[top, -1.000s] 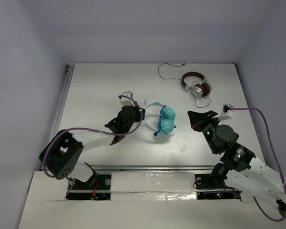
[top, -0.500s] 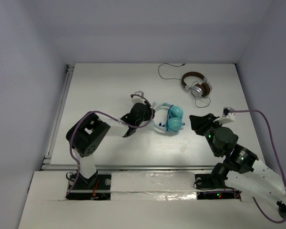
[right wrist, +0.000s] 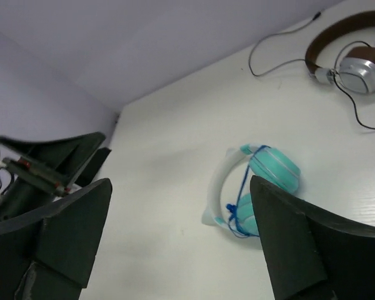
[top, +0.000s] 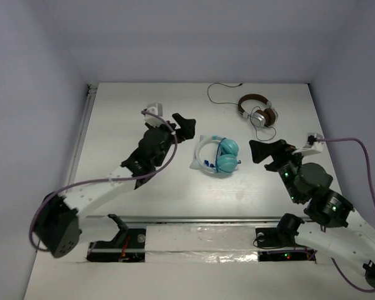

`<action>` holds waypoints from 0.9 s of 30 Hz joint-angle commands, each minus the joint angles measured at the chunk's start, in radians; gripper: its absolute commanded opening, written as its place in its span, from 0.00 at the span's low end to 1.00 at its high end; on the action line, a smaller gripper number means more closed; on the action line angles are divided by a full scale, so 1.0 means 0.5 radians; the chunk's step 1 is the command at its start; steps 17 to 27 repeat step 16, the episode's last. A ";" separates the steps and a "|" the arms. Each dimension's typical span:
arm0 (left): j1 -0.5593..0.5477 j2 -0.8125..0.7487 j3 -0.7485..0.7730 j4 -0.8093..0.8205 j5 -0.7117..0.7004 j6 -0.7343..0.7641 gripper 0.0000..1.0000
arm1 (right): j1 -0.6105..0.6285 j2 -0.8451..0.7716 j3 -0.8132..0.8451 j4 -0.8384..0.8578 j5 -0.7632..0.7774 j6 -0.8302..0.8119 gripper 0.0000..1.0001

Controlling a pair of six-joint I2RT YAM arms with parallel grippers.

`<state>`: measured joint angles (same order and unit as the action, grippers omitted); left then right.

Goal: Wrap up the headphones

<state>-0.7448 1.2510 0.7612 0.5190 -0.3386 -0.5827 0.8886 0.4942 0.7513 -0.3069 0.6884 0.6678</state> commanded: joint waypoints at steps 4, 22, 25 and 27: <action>-0.004 -0.663 0.008 -0.546 0.014 0.110 0.97 | -0.004 -0.053 0.313 -0.122 0.141 -0.332 1.00; -0.004 -1.244 0.048 -1.035 -0.148 0.214 0.98 | -0.004 -0.310 0.390 -0.411 0.277 -0.148 1.00; -0.004 -1.244 0.048 -1.035 -0.148 0.214 0.98 | -0.004 -0.310 0.390 -0.411 0.277 -0.148 1.00; -0.004 -1.244 0.048 -1.035 -0.148 0.214 0.98 | -0.004 -0.310 0.390 -0.411 0.277 -0.148 1.00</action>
